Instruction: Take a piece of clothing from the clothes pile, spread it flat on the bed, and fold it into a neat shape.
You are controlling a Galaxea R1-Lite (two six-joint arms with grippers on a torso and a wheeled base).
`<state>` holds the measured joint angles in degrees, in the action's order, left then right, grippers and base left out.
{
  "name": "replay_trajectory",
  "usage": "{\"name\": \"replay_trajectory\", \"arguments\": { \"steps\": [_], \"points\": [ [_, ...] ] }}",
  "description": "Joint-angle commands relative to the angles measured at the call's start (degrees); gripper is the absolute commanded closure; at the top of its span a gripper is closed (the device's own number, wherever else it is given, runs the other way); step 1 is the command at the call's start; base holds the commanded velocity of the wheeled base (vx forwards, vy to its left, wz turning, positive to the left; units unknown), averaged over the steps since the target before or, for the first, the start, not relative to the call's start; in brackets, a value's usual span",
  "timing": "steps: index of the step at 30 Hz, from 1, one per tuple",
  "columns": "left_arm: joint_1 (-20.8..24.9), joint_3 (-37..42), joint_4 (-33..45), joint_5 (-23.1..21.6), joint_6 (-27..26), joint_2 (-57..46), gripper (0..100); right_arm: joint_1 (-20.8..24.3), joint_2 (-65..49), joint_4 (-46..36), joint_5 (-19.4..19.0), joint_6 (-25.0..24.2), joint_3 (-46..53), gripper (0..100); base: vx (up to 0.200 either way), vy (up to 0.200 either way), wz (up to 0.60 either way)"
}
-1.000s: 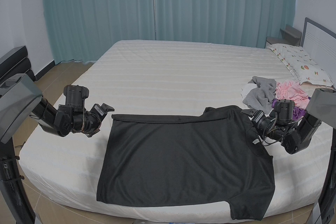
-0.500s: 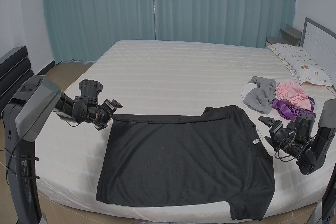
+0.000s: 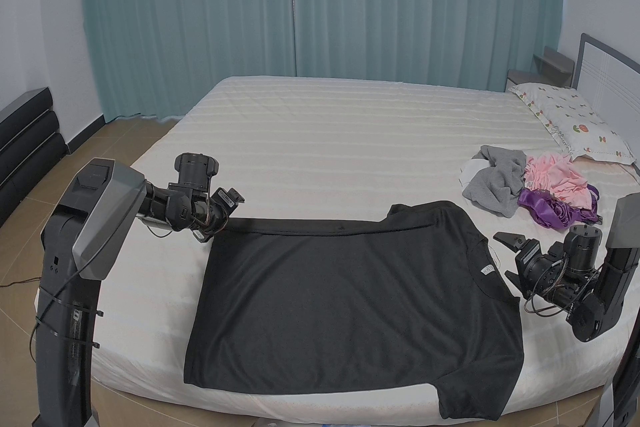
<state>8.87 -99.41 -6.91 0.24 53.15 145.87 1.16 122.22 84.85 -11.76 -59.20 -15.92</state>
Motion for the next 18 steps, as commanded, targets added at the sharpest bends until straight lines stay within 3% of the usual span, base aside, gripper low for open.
{"name": "replay_trajectory", "arguments": {
  "steps": [1, 10, 11, 18],
  "points": [
    [0.0, -2.89, 0.32, 0.2, 0.02, 3.1, 0, 0.07, 0.38, 0.06, -0.01, -0.13, 0.36, 0, 0.0, 0.0, 0.0],
    [-0.17, -7.28, 1.64, 0.2, 0.02, 5.65, 0, -0.02, 0.47, 0.06, -0.01, -0.13, 0.98, 0, 0.0, 0.0, 0.0],
    [-0.17, -7.28, 1.64, 0.2, 0.02, 5.65, 100, -0.02, 0.47, 0.06, -0.01, -0.13, 0.98, 0, 0.0, 0.0, 0.0],
    [-1.58, -10.27, 1.64, 0.2, 0.29, 6.09, 100, -0.19, 1.88, 0.14, 0.16, -0.13, 0.89, 0, 0.0, 0.0, 0.0]
  ]
}}
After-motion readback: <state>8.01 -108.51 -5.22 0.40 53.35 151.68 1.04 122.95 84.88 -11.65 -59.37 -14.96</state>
